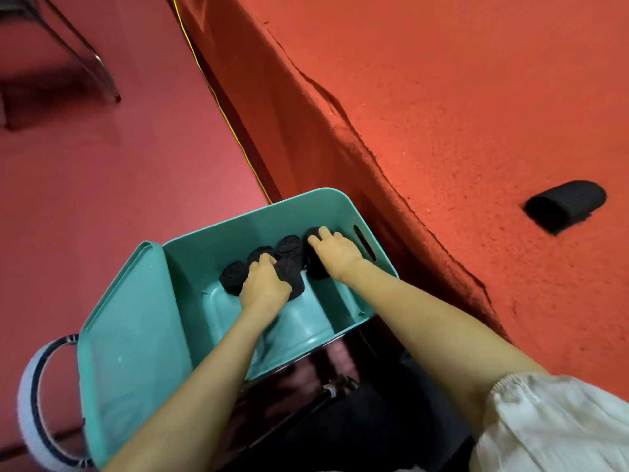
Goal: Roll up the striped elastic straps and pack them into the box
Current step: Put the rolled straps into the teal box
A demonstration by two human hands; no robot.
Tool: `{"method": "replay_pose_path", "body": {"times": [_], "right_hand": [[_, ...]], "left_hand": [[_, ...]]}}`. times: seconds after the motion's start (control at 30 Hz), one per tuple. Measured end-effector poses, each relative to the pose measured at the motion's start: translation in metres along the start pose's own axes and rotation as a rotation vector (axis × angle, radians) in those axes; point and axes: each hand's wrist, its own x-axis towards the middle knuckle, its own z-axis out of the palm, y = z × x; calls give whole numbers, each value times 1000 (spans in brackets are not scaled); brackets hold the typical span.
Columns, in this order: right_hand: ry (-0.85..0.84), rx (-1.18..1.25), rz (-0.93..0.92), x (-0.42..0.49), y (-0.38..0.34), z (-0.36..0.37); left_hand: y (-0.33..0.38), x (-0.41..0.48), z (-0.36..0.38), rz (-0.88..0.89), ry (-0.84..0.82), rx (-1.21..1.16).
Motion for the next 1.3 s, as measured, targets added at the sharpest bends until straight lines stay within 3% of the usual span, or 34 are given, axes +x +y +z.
{"method": "replay_pose_path", "body": {"times": [0.17, 0.37, 0.47, 0.57, 0.9, 1.3], "right_hand": [[-10, 65, 14, 2, 8, -2], [92, -25, -92, 1, 0, 2], [178, -14, -243, 3, -2, 2], [144, -71, -429, 10, -4, 1], [88, -55, -484, 25, -21, 14], [51, -35, -482, 22, -21, 21]], "left_hand": [[-21, -12, 2, -126, 50, -139], [-36, -11, -3, -513, 192, -309], [-29, -10, 3, -643, 307, -366], [-32, -9, 0, -695, 410, -445], [-41, 7, 6, -673, 493, -428], [-69, 17, 19, -419, 395, 19]]}}
